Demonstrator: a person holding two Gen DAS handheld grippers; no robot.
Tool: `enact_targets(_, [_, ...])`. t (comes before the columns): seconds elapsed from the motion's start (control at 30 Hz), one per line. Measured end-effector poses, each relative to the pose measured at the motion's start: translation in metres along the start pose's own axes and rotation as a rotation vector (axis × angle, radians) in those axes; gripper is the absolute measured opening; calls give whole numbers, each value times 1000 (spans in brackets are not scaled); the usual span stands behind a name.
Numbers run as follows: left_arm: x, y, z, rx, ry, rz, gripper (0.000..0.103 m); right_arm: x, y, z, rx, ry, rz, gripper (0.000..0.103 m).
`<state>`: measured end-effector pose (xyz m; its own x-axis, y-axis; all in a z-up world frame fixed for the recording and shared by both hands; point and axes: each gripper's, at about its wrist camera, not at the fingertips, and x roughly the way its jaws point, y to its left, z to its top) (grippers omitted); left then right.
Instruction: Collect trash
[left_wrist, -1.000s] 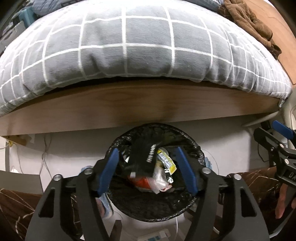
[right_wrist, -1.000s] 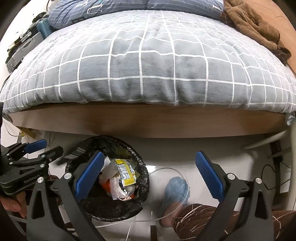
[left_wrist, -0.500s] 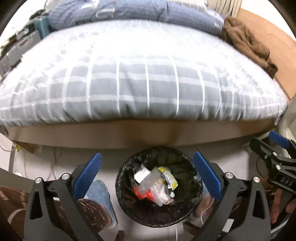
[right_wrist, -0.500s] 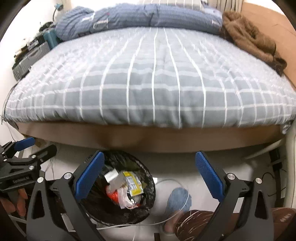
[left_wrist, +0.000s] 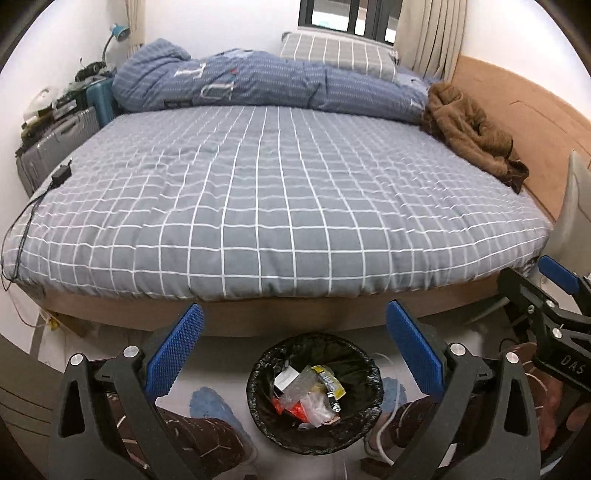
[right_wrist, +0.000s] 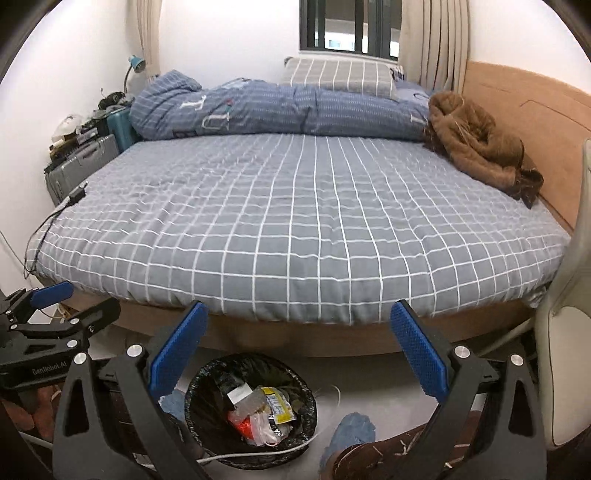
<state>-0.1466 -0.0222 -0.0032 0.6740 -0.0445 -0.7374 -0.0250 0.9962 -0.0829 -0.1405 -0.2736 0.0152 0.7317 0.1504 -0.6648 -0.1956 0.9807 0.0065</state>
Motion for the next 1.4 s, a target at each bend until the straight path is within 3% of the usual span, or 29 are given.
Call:
enact_targets(0.33, [-35,3,-13,-4,-25,-11,97,-28,5,-15,0,-1,-26,95])
enact_targets(1.4, [-37,7,-19,-2,-31,-21,97,-29,3,-19,20,12,-33,95])
